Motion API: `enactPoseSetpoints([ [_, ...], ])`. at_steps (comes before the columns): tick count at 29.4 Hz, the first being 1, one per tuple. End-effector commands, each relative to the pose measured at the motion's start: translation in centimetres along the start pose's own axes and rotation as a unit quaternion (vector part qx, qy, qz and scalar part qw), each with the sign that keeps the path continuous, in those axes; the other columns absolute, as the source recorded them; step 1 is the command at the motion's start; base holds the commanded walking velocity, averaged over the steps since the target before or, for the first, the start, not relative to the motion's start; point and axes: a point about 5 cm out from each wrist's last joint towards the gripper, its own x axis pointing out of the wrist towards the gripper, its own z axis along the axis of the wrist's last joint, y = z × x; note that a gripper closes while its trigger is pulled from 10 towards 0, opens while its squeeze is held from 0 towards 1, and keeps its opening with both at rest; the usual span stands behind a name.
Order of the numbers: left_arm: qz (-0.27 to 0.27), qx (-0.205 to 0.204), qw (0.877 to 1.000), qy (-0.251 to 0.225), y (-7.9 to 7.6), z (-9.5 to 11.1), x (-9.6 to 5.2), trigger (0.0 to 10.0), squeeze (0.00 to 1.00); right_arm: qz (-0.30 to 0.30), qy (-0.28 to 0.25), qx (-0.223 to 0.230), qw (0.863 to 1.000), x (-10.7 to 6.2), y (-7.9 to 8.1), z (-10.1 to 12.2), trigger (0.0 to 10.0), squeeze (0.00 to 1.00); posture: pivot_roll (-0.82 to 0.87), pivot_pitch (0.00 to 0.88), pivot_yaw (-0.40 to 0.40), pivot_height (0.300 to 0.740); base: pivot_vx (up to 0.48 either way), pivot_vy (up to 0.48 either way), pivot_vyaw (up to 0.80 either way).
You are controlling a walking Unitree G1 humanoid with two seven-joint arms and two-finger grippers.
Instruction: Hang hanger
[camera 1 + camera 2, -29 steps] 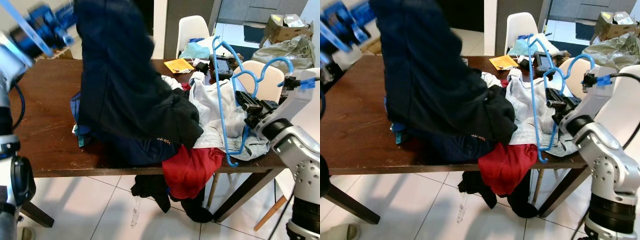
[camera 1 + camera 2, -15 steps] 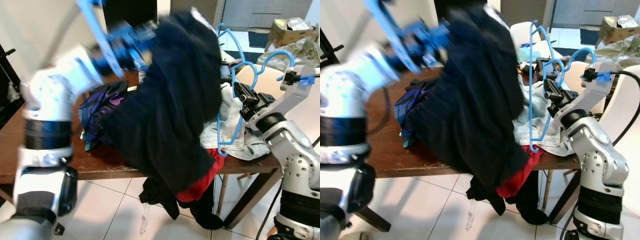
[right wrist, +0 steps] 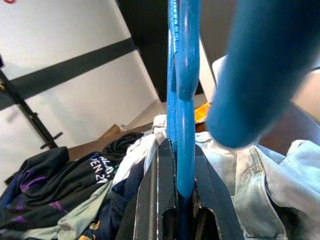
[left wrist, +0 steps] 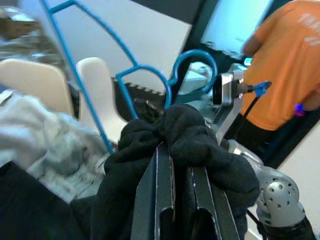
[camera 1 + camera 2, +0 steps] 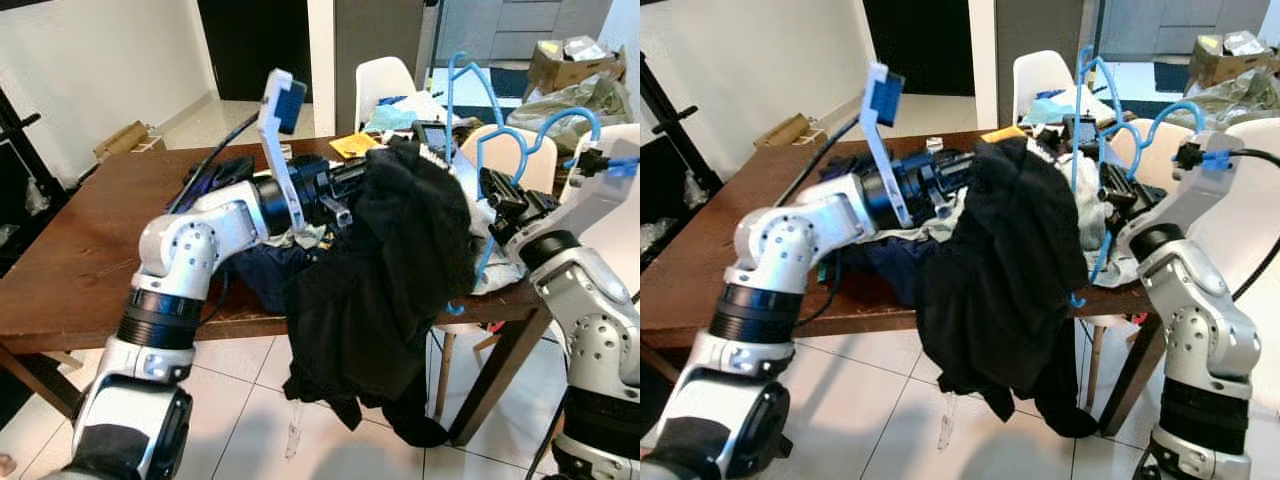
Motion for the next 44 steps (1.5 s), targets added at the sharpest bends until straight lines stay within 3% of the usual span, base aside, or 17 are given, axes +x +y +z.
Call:
enactPoseSetpoints([
  [1, 0.012, 0.008, 1.000, 0.005, 0.1, -0.6, -0.1, 10.0, 0.00, -0.013, 0.019, -0.007, 1.000, 0.1, -0.2, -1.2, 10.0, 0.00, 0.02, 0.000, 0.077, 0.740, -0.322, 0.000, 0.00],
  [11, 0.073, 0.000, 0.997, 0.035, 1.7, -3.5, -1.8, 10.0, 0.00, -0.060, 0.081, -0.065, 0.993, -1.5, -2.1, -4.3, 10.0, 0.00, 0.00, 0.000, 0.074, 0.740, -0.334, 0.000, 0.00],
  [12, 0.126, 0.003, 0.990, 0.062, 3.0, -5.3, -3.8, 10.0, 0.00, -0.097, 0.124, -0.095, 0.983, -3.3, -3.8, -6.4, 10.0, 0.00, 0.00, 0.000, 0.076, 0.740, -0.330, 0.000, -0.80],
  [16, 0.147, 0.005, 0.986, 0.074, 3.5, -6.1, -4.8, 10.0, 0.00, -0.113, 0.137, -0.108, 0.978, -4.0, -4.5, -7.1, 10.0, 0.00, 0.00, 0.000, 0.076, 0.740, -0.330, 0.000, -0.80],
  [20, 0.214, 0.017, 0.970, 0.118, 4.9, -8.2, -7.6, 10.0, 0.00, -0.148, 0.167, -0.114, 0.968, -5.8, -5.8, -8.9, 10.0, 0.00, -0.01, 0.000, 0.075, 0.740, -0.308, 0.000, -0.80],
  [21, 0.248, 0.022, 0.958, 0.139, 5.4, -9.2, -9.1, 10.0, 0.00, -0.154, 0.181, -0.118, 0.964, -6.5, -6.0, -9.8, 10.0, 0.00, -0.02, 0.000, 0.072, 0.740, -0.277, 0.000, -0.80],
  [22, 0.306, 0.059, 0.931, 0.190, 6.3, -10.6, -11.6, 10.0, 0.00, -0.147, 0.202, -0.120, 0.961, -7.6, -5.4, -11.2, 10.0, 0.00, -0.02, 0.000, 0.067, 0.740, 0.000, 0.000, -0.80],
  [23, 0.306, 0.059, 0.931, 0.190, 6.3, -10.6, -11.6, 10.0, 0.00, -0.147, 0.202, -0.120, 0.961, -7.6, -5.4, -11.2, 10.0, 0.00, -0.02, 0.000, 0.067, 0.740, 0.000, 0.000, -0.80],
  [24, 0.354, 0.095, 0.899, 0.238, 6.8, -11.9, -14.0, 10.0, 0.00, -0.137, 0.219, -0.120, 0.959, -8.7, -4.7, -12.3, 10.0, 0.00, -0.02, 0.000, 0.061, 0.740, 0.000, 0.000, -0.80],
  [27, 0.354, 0.095, 0.899, 0.238, 6.8, -11.9, -14.0, 10.0, 0.00, -0.137, 0.219, -0.120, 0.959, -8.7, -4.7, -12.3, 10.0, 0.00, -0.02, 0.000, 0.061, 0.740, 0.000, 0.000, -0.80],
  [28, 0.410, 0.095, 0.872, 0.250, 6.7, -12.9, -16.4, 10.0, 0.00, -0.125, 0.232, -0.116, 0.958, -10.2, -3.6, -13.5, 10.0, 0.00, -0.02, 0.000, 0.057, 0.740, 0.000, 0.000, -0.80],
  [30, 0.410, 0.095, 0.872, 0.250, 6.7, -12.9, -16.4, 10.0, 0.00, -0.125, 0.232, -0.116, 0.958, -10.2, -3.6, -13.5, 10.0, 0.00, -0.02, 0.000, 0.057, 0.740, 0.000, 0.000, -0.80],
  [32, 0.516, 0.037, 0.833, 0.197, 3.7, -15.6, -20.7, 10.0, 0.00, -0.112, 0.245, -0.088, 0.959, -14.0, -1.8, -14.9, 10.0, 0.00, -0.02, 0.000, 0.042, 0.740, 0.000, 0.000, -0.80],
  [34, 0.516, 0.037, 0.833, 0.197, 3.7, -15.6, -20.7, 10.0, 0.00, -0.112, 0.245, -0.088, 0.959, -14.0, -1.8, -14.9, 10.0, 0.00, -0.02, 0.000, 0.042, 0.740, 0.000, 0.000, -0.80],
  [36, 0.532, -0.016, 0.838, 0.122, 0.7, -17.2, -21.5, 10.0, 0.00, -0.105, 0.251, -0.063, 0.960, -16.1, -1.0, -15.3, 10.0, 0.00, -0.02, 0.000, 0.027, 0.740, 0.000, 0.000, -0.80],
  [41, 0.522, -0.051, 0.848, 0.068, -0.1, -17.3, -21.6, 10.0, 0.00, -0.091, 0.261, -0.048, 0.960, -17.4, -0.1, -15.7, 10.0, 0.00, -0.03, 0.000, 0.020, 0.740, 0.000, 0.000, -0.80],
  [44, 0.491, -0.072, 0.867, 0.049, -1.5, -17.8, -21.7, 10.0, 0.00, -0.089, 0.267, -0.023, 0.959, -18.5, 0.7, -16.0, 10.0, 0.00, -0.04, 0.000, 0.020, 0.740, 0.000, 0.000, -0.80],
])
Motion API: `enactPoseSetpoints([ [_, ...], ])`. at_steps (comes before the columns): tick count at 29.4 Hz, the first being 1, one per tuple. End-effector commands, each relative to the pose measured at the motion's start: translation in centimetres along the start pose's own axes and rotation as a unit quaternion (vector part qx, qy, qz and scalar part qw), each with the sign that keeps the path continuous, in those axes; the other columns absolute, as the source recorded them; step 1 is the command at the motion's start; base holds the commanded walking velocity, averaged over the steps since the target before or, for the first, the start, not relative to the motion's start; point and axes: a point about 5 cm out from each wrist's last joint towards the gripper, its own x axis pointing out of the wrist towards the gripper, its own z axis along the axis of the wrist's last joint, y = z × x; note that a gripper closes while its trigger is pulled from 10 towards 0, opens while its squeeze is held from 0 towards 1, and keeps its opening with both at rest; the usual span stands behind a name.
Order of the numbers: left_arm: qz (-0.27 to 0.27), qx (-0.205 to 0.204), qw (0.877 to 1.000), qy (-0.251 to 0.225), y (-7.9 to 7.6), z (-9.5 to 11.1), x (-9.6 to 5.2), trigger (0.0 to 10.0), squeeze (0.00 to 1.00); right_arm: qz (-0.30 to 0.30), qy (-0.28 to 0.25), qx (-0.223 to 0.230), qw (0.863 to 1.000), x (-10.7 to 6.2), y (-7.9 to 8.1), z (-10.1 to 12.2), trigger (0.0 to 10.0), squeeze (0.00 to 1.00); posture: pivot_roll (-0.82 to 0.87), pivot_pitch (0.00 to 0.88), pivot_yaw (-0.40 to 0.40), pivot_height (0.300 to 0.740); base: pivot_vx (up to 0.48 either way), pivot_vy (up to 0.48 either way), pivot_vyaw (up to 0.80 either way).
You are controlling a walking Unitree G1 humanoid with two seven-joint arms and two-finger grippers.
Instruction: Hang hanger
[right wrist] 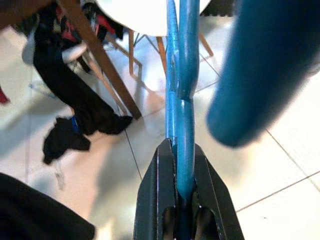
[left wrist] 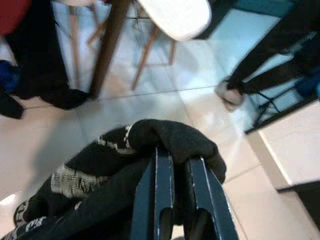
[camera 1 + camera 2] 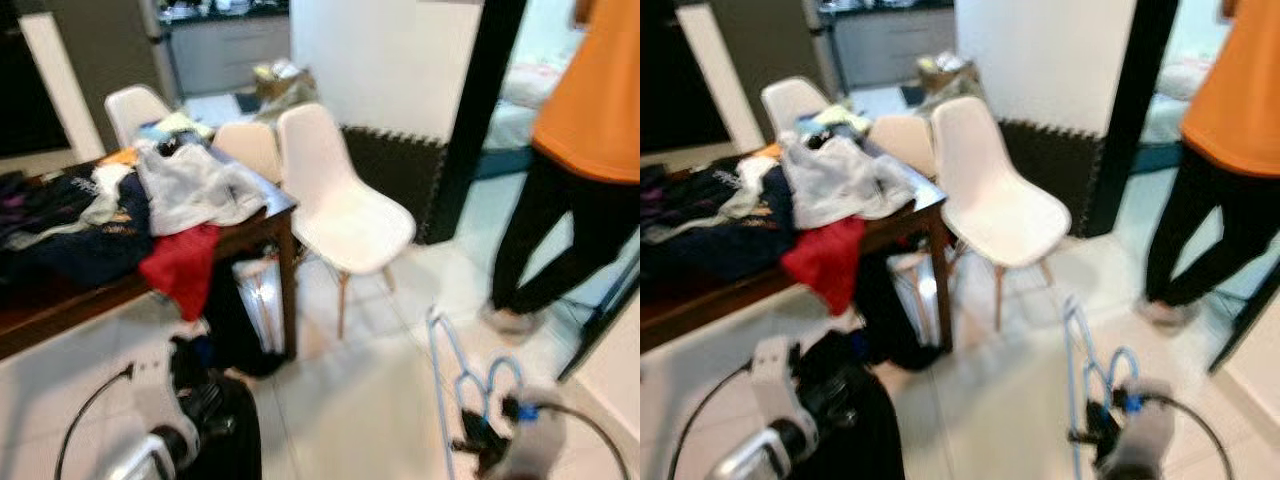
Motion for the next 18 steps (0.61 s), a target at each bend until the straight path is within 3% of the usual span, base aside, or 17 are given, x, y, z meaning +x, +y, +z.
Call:
enactPoseSetpoints([
  [1, -0.029, -0.004, 0.999, -0.026, -0.6, 0.6, -0.4, 10.0, 0.00, 0.013, -0.013, 0.015, 1.000, -0.3, 0.6, 0.3, 10.0, 0.00, -0.04, 0.000, 0.020, 0.740, 0.000, 0.000, -0.80],
  [5, -0.049, -0.015, 0.998, -0.041, -1.1, 0.6, -0.8, 10.0, 0.00, 0.016, -0.018, 0.041, 0.999, -1.1, 1.0, 0.1, 10.0, 0.00, -0.04, 0.000, 0.026, 0.740, 0.000, 0.000, -0.80],
  [6, -0.066, -0.039, 0.996, -0.053, -1.3, 1.2, -0.7, 10.0, 0.00, 0.031, -0.029, 0.078, 0.996, -1.2, 1.1, 0.4, 10.0, 0.00, -0.02, 0.000, 0.020, 0.740, 0.000, 0.000, 0.00],
  [8, -0.071, -0.048, 0.995, -0.056, -1.4, 1.4, -0.7, 10.0, 0.00, 0.036, -0.033, 0.092, 0.995, -1.1, 1.1, 0.5, 10.0, 0.00, -0.02, 0.000, 0.020, 0.740, 0.000, 0.000, 0.00],
  [10, -0.076, -0.055, 0.994, -0.055, -1.4, 1.4, -0.8, 10.0, 0.00, 0.045, -0.034, 0.099, 0.993, -1.1, 1.2, 0.6, 10.0, 0.00, -0.02, 0.000, 0.026, 0.740, 0.000, 0.000, 0.00],
  [18, -0.078, -0.067, 0.993, -0.058, -1.3, 1.5, -1.4, 10.0, 0.00, 0.060, -0.035, 0.122, 0.990, -1.6, 1.3, 0.7, 10.0, 0.00, -0.02, 0.000, 0.025, 0.740, 0.000, 0.000, -0.80],
])
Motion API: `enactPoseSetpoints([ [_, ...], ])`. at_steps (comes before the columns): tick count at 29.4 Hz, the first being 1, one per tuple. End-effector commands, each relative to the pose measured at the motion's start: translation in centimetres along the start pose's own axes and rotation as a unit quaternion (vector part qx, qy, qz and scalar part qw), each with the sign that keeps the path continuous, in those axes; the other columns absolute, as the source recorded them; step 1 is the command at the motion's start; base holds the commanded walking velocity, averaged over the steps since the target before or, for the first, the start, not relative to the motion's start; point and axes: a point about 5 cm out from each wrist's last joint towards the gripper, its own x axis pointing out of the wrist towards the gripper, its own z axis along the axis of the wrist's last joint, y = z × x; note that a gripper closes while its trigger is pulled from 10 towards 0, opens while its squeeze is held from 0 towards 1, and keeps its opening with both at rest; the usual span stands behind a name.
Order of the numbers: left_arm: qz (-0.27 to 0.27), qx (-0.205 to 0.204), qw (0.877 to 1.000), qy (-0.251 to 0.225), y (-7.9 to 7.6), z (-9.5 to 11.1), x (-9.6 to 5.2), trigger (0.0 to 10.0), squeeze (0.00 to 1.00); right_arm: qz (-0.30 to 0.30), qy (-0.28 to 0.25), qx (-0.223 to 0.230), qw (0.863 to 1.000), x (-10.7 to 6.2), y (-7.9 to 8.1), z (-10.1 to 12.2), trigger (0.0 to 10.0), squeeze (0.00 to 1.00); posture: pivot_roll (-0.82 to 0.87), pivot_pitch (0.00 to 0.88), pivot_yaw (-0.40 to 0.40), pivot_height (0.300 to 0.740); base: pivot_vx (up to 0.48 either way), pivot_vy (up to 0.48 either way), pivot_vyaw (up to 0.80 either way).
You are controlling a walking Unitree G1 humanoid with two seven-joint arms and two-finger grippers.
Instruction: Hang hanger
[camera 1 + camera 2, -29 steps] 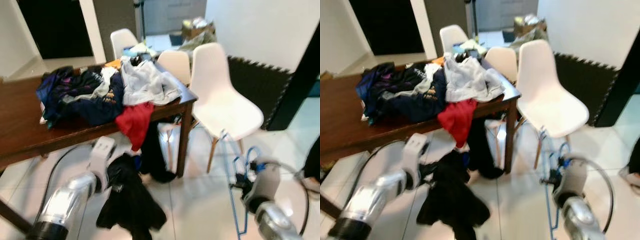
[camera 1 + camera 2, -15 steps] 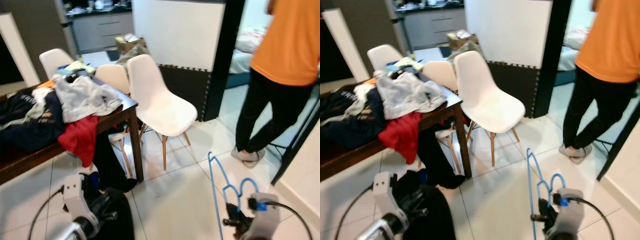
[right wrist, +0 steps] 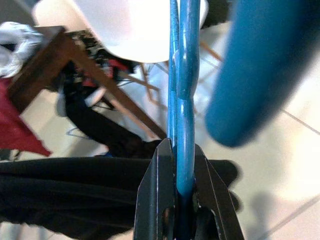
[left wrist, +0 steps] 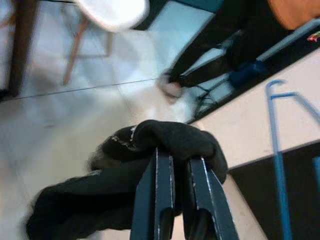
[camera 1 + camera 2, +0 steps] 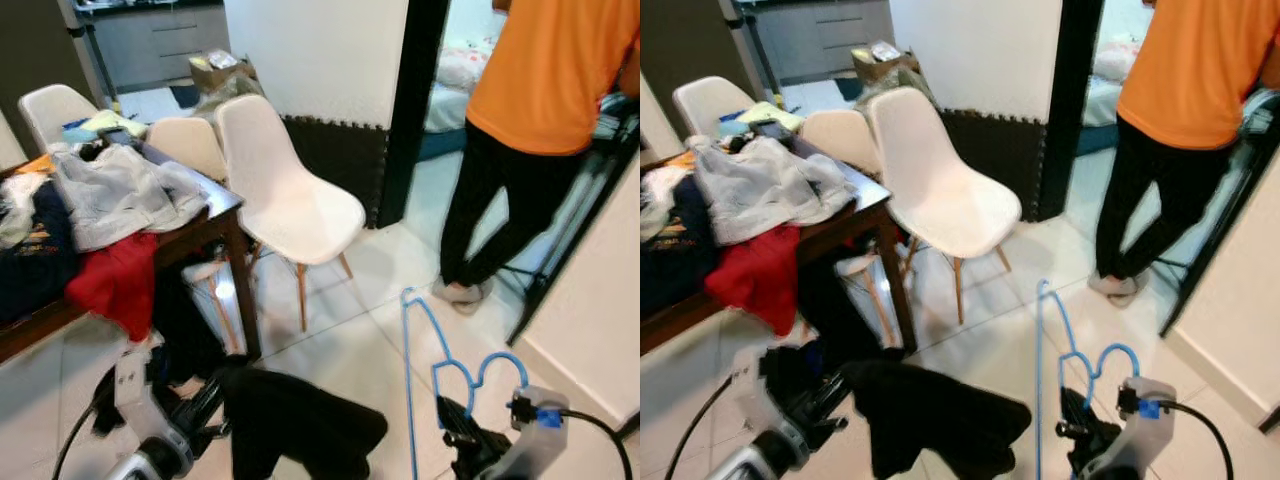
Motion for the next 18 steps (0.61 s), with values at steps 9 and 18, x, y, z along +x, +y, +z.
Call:
enactPoseSetpoints([
  [9, -0.009, 0.003, 1.000, -0.018, -0.22, 0.99, -0.38, 10.0, 0.00, 0.007, -0.001, 0.023, 1.000, -0.49, 0.02, 0.30, 10.0, 0.00, -0.03, 0.000, 0.025, 0.740, 0.000, 0.000, -0.80],
  [18, -0.009, 0.003, 1.000, -0.018, -0.33, 1.04, -0.30, 10.0, 0.00, 0.009, 0.002, 0.031, 0.999, -0.43, -0.18, 0.40, 10.0, 0.00, -0.03, 0.000, 0.018, 0.740, 0.000, 0.000, -0.80],
])
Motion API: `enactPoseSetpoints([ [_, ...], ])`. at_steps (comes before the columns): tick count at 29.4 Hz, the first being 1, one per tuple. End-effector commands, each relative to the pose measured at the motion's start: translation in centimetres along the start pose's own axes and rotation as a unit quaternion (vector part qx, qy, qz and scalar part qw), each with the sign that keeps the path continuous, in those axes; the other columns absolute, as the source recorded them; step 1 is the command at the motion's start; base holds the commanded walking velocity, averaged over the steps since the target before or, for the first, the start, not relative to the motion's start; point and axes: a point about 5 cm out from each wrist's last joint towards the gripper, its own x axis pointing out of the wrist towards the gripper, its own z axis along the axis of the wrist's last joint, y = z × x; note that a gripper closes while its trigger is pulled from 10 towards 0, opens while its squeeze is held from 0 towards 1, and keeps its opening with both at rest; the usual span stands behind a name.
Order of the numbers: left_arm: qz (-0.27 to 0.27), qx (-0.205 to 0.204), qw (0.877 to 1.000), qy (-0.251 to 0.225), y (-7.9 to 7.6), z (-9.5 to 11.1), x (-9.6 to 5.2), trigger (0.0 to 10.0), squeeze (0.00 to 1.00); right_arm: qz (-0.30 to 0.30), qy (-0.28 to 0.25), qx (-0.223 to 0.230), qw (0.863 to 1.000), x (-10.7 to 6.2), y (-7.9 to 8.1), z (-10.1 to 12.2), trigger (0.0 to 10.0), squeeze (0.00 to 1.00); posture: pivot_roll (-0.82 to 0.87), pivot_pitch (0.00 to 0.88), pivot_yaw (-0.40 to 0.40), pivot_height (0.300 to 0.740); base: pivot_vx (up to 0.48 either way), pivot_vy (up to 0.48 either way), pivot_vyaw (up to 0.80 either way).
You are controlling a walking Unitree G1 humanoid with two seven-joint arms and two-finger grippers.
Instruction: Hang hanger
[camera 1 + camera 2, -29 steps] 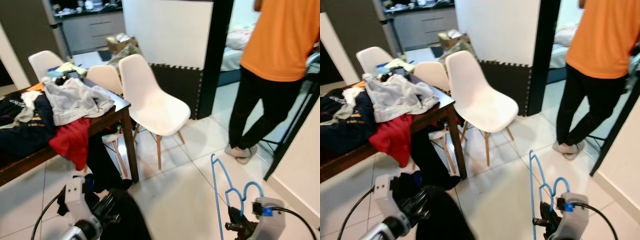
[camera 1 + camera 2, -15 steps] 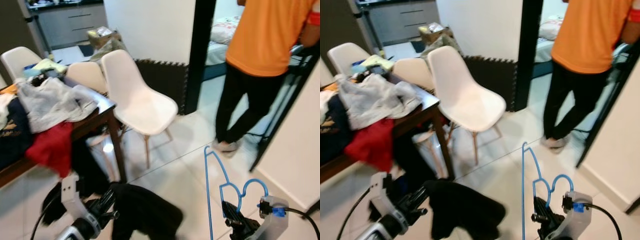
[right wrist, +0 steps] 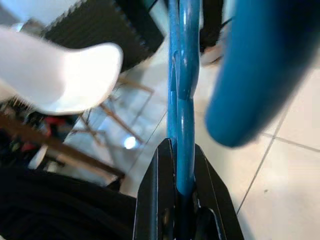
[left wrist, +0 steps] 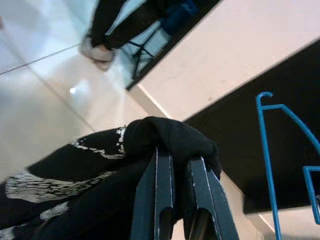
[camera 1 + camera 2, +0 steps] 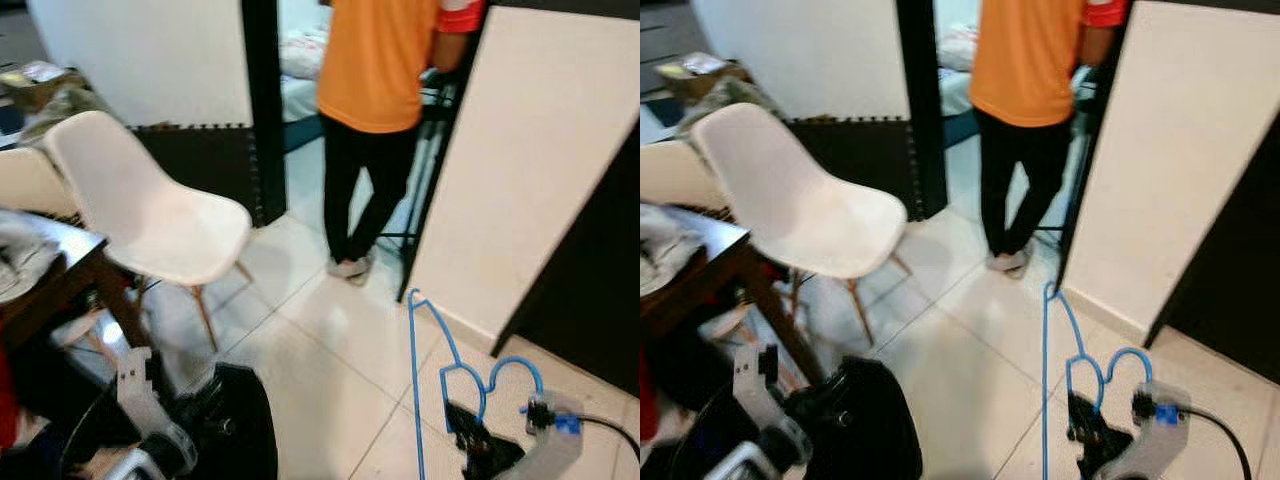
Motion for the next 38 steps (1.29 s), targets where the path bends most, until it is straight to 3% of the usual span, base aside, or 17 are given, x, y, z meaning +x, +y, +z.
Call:
enactPoseSetpoints([
  [1, -0.006, 0.004, 1.000, -0.011, -0.24, 0.52, -0.05, 10.0, 0.00, 0.004, 0.004, 0.010, 1.000, -0.01, 0.17, -0.20, 10.0, 0.00, -0.03, 0.000, 0.018, 0.740, 0.000, 0.000, -0.80],
  [38, -0.002, 0.006, 1.000, -0.008, 0.09, 0.51, 0.40, 10.0, 0.00, 0.018, 0.015, 0.028, 0.999, 0.44, 0.11, -0.26, 10.0, 0.00, -0.03, 0.000, 0.015, 0.740, 0.000, 0.000, -0.80],
])
